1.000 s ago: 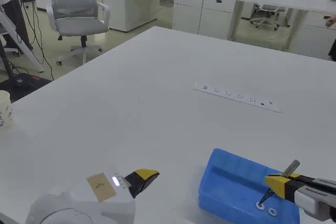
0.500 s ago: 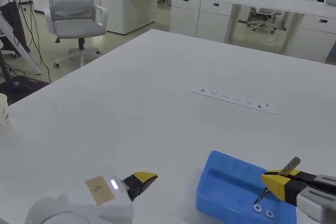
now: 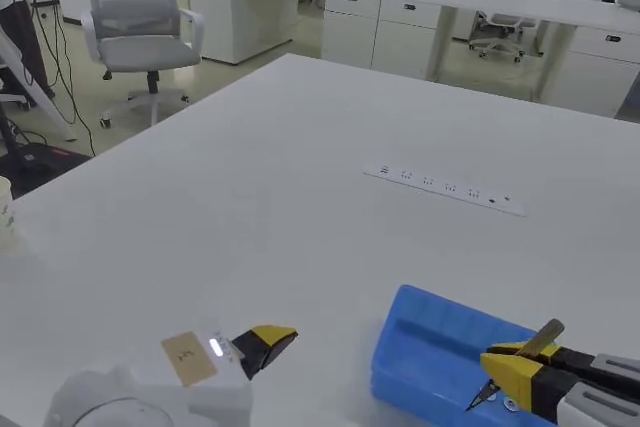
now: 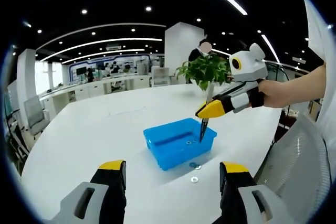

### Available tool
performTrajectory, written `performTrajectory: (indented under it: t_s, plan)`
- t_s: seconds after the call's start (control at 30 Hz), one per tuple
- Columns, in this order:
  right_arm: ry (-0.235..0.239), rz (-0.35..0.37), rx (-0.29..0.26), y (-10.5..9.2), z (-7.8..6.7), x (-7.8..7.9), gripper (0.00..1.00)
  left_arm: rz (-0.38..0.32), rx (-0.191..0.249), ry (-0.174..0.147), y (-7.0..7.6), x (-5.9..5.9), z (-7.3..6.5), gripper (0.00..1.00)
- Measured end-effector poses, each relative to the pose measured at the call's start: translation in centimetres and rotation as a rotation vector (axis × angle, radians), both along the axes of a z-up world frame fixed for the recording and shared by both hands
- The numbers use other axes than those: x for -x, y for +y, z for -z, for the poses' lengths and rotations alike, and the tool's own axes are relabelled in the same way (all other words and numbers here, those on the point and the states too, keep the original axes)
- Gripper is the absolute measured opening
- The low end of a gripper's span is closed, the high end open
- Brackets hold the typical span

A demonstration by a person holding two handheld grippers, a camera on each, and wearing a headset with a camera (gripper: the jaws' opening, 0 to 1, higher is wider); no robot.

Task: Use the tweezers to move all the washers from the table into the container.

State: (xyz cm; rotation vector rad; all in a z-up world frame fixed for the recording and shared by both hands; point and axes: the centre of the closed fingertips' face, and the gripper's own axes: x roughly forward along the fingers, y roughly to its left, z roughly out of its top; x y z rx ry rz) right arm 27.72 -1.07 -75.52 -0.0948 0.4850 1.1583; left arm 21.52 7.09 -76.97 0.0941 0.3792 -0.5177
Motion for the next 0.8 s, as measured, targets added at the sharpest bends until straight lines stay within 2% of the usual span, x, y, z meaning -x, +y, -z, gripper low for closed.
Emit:
performTrajectory:
  t_s: [0.13, 0.37, 0.4, 0.63, 0.8]
  plan:
    - [0.021, -0.004, -0.012, 0.5, 0.5, 0.8, 0.03, 0.001, -0.003, 0.001, 0.0, 0.0, 0.0, 0.73]
    - [0.048, -0.022, 0.005, 0.8, 2.7, 1.3, 0.03, 0.003, -0.008, 0.004, 0.0, 0.1, 0.1, 0.73]
    - [0.064, -0.018, 0.011, 0.8, 3.1, 1.4, 0.03, 0.002, -0.007, 0.003, 0.0, 0.1, 0.1, 0.73]
    - [0.061, -0.045, 0.046, 1.2, 4.7, 1.8, 0.03, -0.002, -0.008, 0.005, 0.1, 0.0, 0.1, 0.73]
    - [0.051, -0.053, 0.057, 1.2, 5.2, 1.6, 0.03, 0.0, -0.012, 0.007, 0.1, 0.0, 0.2, 0.72]
